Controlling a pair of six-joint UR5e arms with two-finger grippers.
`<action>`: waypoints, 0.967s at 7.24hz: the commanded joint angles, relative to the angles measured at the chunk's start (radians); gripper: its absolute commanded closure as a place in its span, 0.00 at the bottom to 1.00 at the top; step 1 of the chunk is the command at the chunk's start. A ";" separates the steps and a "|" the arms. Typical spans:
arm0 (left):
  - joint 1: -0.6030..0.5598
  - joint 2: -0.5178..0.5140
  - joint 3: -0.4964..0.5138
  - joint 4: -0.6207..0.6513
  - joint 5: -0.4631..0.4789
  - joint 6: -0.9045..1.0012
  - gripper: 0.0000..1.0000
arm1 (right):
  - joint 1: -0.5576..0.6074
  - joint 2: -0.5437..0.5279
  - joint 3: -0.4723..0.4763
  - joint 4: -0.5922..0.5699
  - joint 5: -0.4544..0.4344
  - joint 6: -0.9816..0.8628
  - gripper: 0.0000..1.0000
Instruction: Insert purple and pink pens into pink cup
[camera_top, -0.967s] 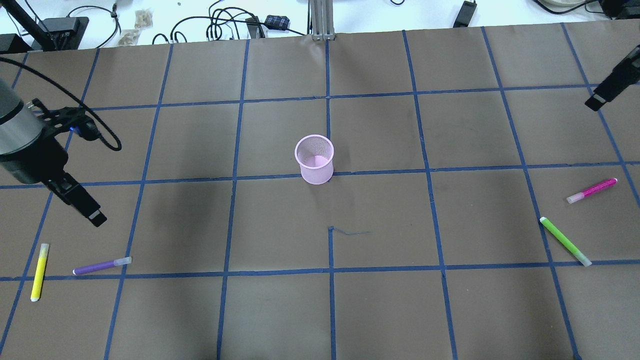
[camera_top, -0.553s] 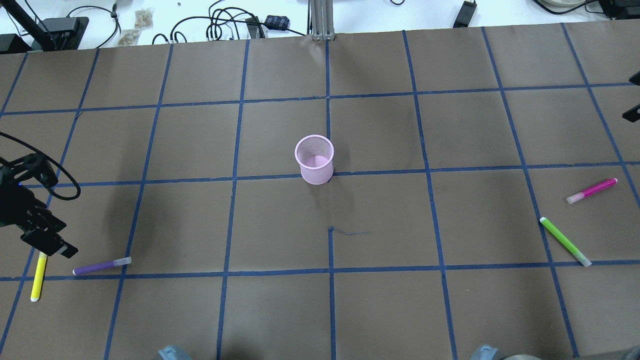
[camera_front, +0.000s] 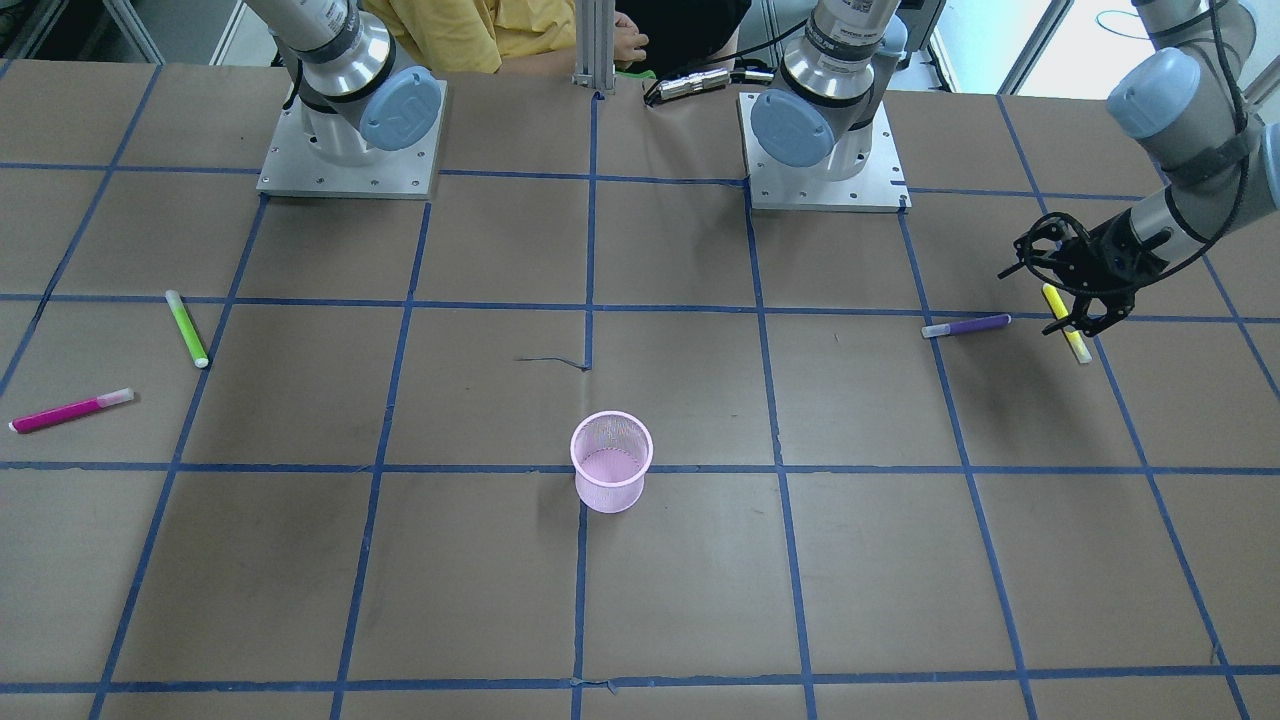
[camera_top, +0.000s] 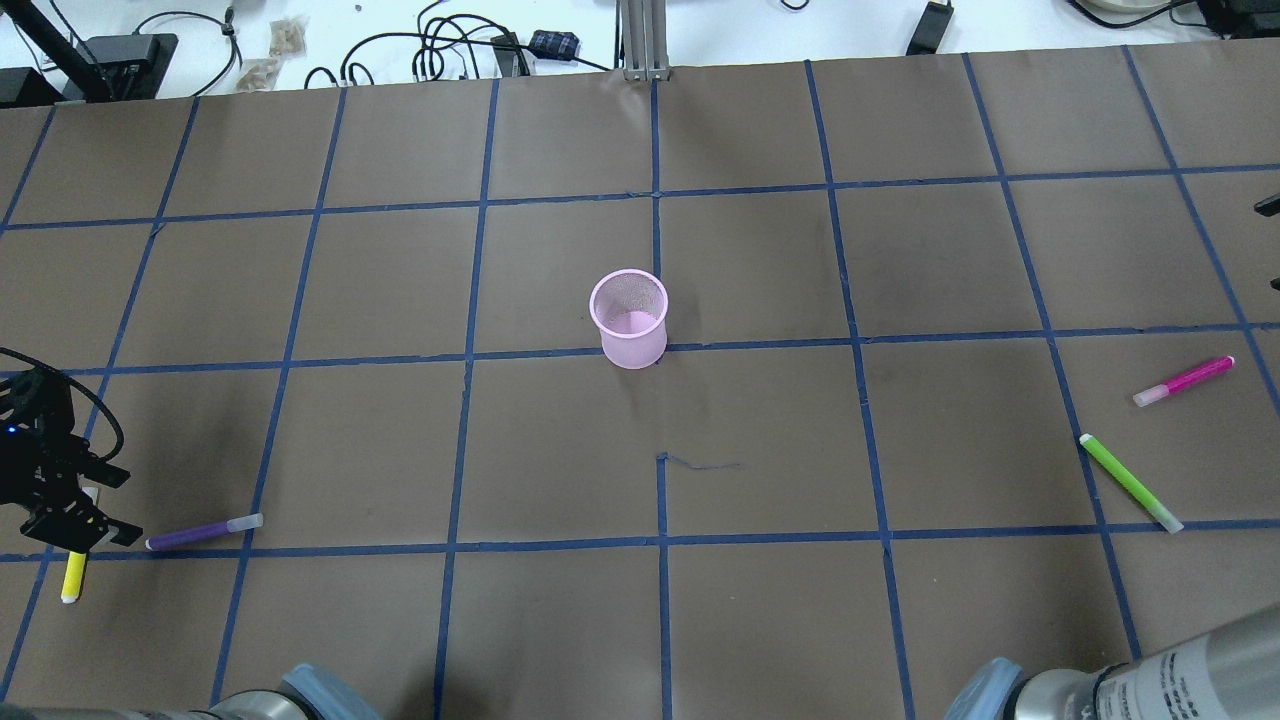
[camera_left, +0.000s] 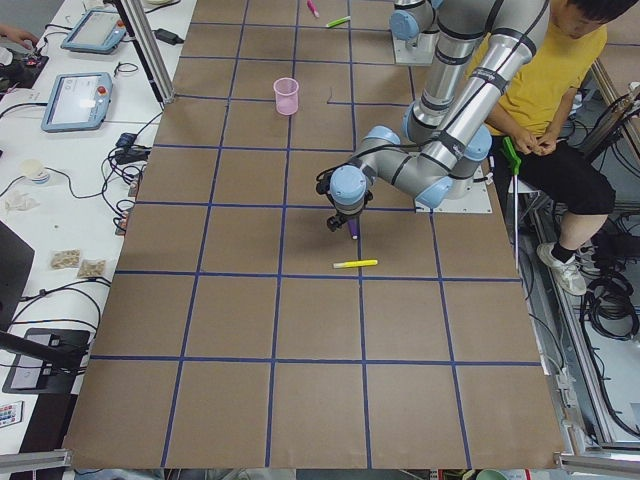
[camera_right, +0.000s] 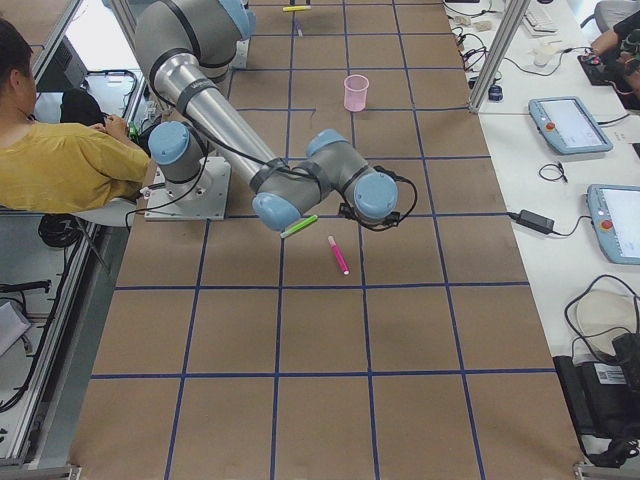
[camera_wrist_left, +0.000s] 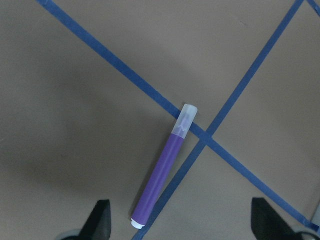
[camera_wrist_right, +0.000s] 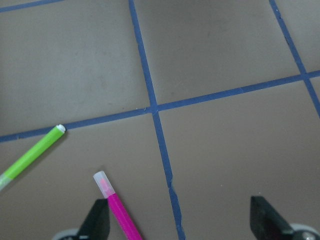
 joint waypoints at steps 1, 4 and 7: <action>0.019 -0.079 -0.027 0.090 -0.019 0.072 0.03 | -0.018 0.104 0.007 -0.008 0.006 -0.325 0.02; 0.051 -0.087 -0.061 0.095 -0.023 0.198 0.10 | -0.019 0.184 0.025 -0.087 -0.110 -0.484 0.04; 0.061 -0.088 -0.081 0.093 -0.024 0.197 0.20 | -0.019 0.186 0.085 -0.166 -0.158 -0.496 0.06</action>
